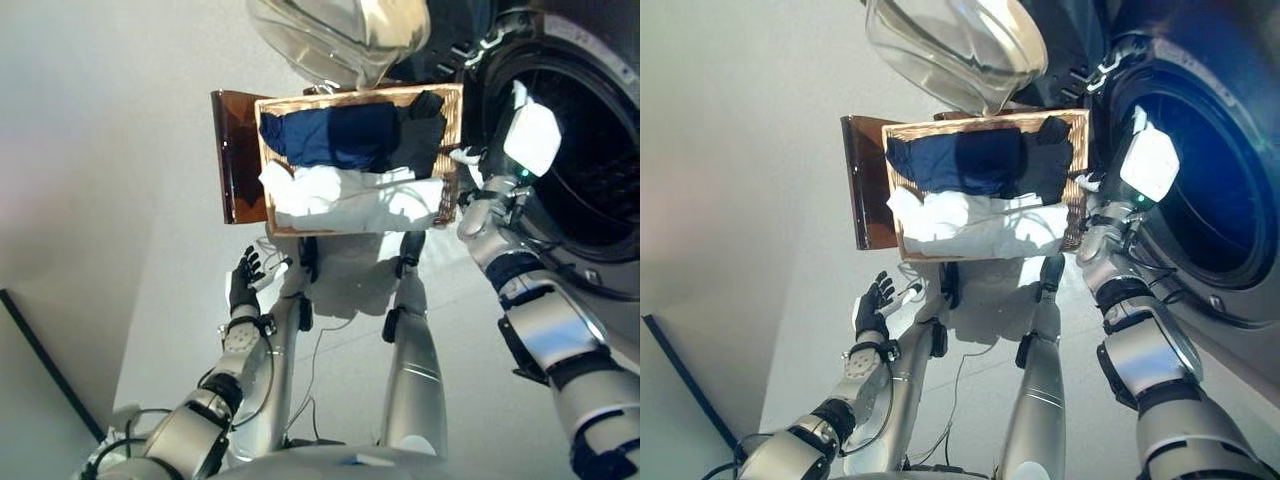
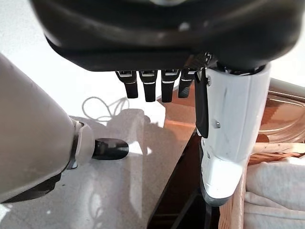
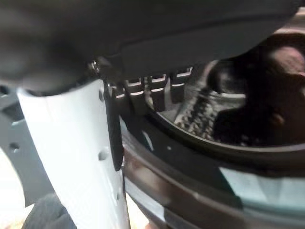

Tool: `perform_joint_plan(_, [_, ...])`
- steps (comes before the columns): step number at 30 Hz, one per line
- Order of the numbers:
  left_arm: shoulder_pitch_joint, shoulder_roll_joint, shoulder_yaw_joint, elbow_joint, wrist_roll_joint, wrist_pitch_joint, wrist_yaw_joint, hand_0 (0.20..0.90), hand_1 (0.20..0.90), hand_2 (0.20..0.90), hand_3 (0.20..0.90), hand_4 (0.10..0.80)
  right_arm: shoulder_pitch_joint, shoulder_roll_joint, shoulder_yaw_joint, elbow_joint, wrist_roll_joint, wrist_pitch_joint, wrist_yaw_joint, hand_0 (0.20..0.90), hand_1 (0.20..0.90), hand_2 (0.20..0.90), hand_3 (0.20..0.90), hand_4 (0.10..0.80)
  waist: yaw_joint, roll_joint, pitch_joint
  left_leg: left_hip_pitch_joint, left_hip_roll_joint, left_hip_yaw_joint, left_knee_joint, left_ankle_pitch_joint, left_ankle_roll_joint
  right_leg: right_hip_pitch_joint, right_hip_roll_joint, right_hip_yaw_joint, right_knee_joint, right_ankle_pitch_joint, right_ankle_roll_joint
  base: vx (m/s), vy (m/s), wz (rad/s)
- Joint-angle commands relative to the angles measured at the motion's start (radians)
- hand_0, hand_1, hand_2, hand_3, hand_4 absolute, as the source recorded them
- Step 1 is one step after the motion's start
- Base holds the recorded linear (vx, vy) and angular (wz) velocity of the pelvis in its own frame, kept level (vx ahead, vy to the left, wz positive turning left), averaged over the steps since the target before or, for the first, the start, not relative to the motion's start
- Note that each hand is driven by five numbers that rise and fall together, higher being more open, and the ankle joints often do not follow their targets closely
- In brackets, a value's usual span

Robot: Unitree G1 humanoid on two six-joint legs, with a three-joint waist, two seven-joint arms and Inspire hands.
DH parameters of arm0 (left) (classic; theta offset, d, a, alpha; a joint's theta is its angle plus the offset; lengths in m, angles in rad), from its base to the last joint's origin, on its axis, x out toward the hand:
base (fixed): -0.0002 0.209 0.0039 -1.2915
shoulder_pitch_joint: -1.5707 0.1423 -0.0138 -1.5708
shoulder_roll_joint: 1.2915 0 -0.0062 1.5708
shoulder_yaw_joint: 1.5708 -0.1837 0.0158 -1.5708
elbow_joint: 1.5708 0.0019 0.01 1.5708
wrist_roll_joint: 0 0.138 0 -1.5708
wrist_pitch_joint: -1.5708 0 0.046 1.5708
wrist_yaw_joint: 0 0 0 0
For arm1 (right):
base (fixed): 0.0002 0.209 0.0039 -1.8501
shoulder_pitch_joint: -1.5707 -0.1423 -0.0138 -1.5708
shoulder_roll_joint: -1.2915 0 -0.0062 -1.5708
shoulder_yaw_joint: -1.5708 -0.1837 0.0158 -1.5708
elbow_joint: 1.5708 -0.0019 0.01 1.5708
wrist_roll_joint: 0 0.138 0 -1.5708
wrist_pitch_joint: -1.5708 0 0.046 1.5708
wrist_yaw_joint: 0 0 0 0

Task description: Pick up the clothes and place them into the washing machine

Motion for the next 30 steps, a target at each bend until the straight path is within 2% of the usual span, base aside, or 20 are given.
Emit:
perform_joint_plan(1, [-0.029,0.008,0.019,0.048,0.027,-0.03,0.029,0.9,0.9,0.9,0.9,0.8,-0.104,-0.092,0.108,-0.112,-0.17,-0.025,-0.023,0.9,0.9,0.9,0.9,0.8,0.049,0.028,0.01,0.173,0.018,-0.047,-0.358,0.173,-0.107,0.123,0.046,-0.071,0.041,-0.115,0.021,0.021,-0.036,-0.04])
perform_joint_plan(7, [-0.035,0.016,0.023,0.084,0.041,-0.022,0.022,0.9,0.9,0.9,0.9,0.8,-0.174,-0.069,0.23,-0.075,-0.289,0.018,0.038,0.9,0.9,0.9,0.9,0.8,0.051,-0.028,0.005,0.193,0.032,-0.061,-0.362,0.174,-0.116,0.166,0.061,-0.098,0.009,-0.104,0.022,0.018,-0.041,-0.04])
perform_joint_plan(8, [-0.035,0.016,0.023,0.084,0.041,-0.022,0.022,0.9,0.9,0.9,0.9,0.8,-0.174,-0.069,0.23,-0.075,-0.289,0.018,0.038,0.9,0.9,0.9,0.9,0.8,0.051,-0.028,0.005,0.193,0.032,-0.061,-0.362,0.174,-0.116,0.166,0.061,-0.098,0.009,-0.104,0.022,0.015,-0.035,0.02])
perform_joint_plan(13, [-0.038,0.026,0.017,0.104,0.036,-0.01,0.019,0.9,0.9,0.9,0.9,0.8,-0.252,-0.006,0.321,0.008,-0.361,0.058,0.089,0.9,0.9,0.9,0.9,0.8,0.065,-0.065,0.013,0.207,0.04,-0.082,-0.362,0.176,-0.122,0.2,0.072,-0.117,-0.003,-0.108,0.018,0.022,-0.028,0.06])
perform_joint_plan(21, [-0.05,0.036,0.006,0.104,0.016,-0.009,0.013,0.9,0.9,0.9,0.9,0.8,-0.323,0.038,0.387,0.098,-0.401,0.088,0.125,0.9,0.9,0.9,0.9,0.8,0.083,-0.076,0.026,0.191,0.036,-0.105,-0.362,0.184,-0.127,0.21,0.07,-0.139,-0.011,-0.107,0.017,0.012,-0.021,0.08])
perform_joint_plan(30, [-0.066,0.038,-0.007,0.107,0.009,-0.003,0.013,0.9,0.9,0.9,0.9,0.8,-0.368,0.112,0.404,0.144,-0.402,0.084,0.157,0.9,0.9,0.9,0.9,0.8,0.1,-0.078,0.042,0.185,0.03,-0.122,-0.362,0.186,-0.131,0.217,0.069,-0.153,-0.015,-0.109,0.015,0.003,-0.002,0.06])
